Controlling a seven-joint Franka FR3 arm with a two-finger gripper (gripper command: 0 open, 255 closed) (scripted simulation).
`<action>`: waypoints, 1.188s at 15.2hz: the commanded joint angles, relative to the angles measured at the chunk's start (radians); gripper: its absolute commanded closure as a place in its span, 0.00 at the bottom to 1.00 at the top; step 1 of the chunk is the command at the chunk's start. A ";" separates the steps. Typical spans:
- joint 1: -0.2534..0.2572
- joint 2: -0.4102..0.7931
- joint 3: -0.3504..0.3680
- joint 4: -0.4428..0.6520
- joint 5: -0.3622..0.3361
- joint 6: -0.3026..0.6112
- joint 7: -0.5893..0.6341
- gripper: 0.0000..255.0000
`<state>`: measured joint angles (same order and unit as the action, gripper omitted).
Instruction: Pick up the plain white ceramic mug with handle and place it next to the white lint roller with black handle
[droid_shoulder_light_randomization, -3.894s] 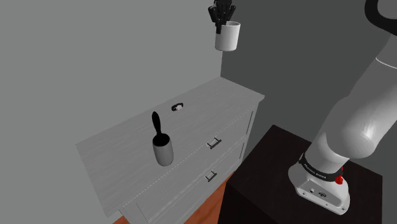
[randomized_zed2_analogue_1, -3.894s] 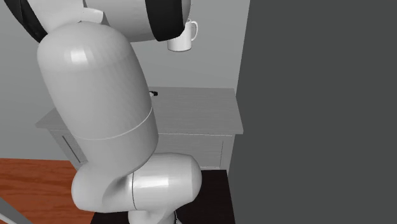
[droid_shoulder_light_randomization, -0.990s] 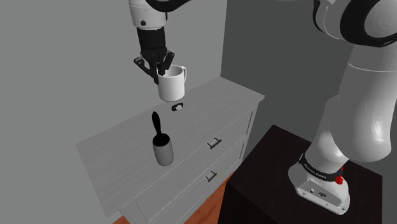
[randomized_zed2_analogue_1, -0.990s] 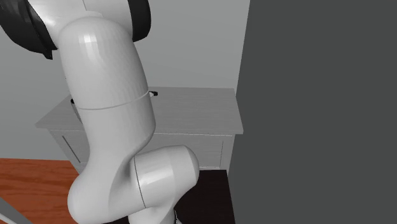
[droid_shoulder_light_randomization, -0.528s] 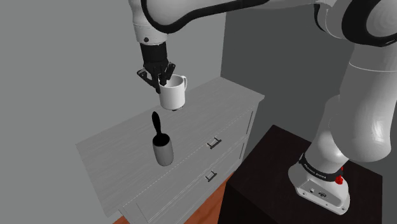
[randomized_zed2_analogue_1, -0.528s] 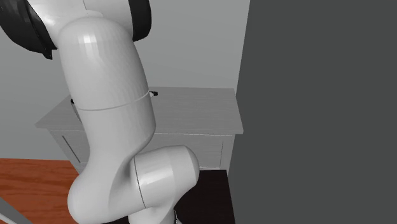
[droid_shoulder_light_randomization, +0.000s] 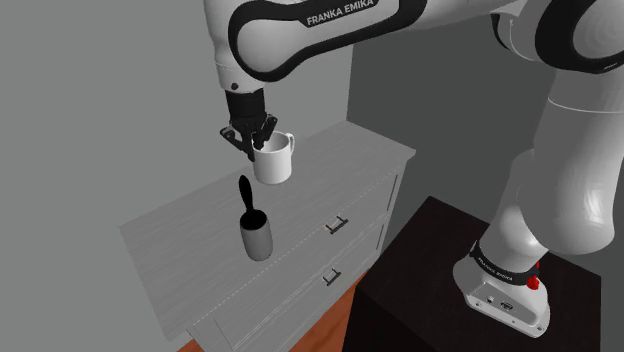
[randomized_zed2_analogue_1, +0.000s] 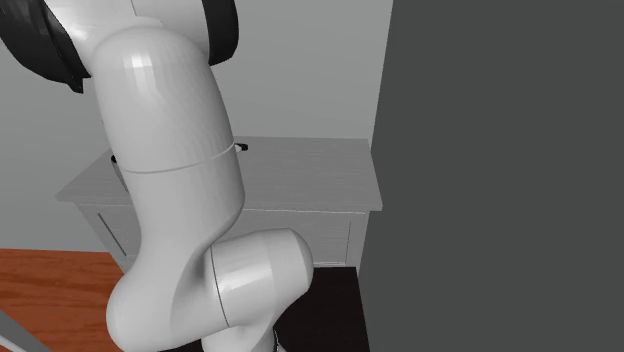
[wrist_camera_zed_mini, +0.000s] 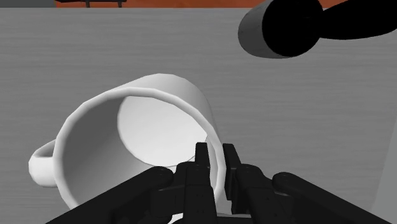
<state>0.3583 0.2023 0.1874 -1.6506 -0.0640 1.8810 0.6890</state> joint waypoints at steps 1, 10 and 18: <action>0.001 0.002 0.000 -0.024 -0.001 0.027 0.003 1.00; 0.001 0.025 -0.002 -0.115 -0.008 0.140 0.010 1.00; 0.002 0.059 -0.005 -0.179 -0.019 0.237 0.018 1.00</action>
<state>0.3592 0.2553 0.1828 -1.8218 -0.0805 2.1037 0.7044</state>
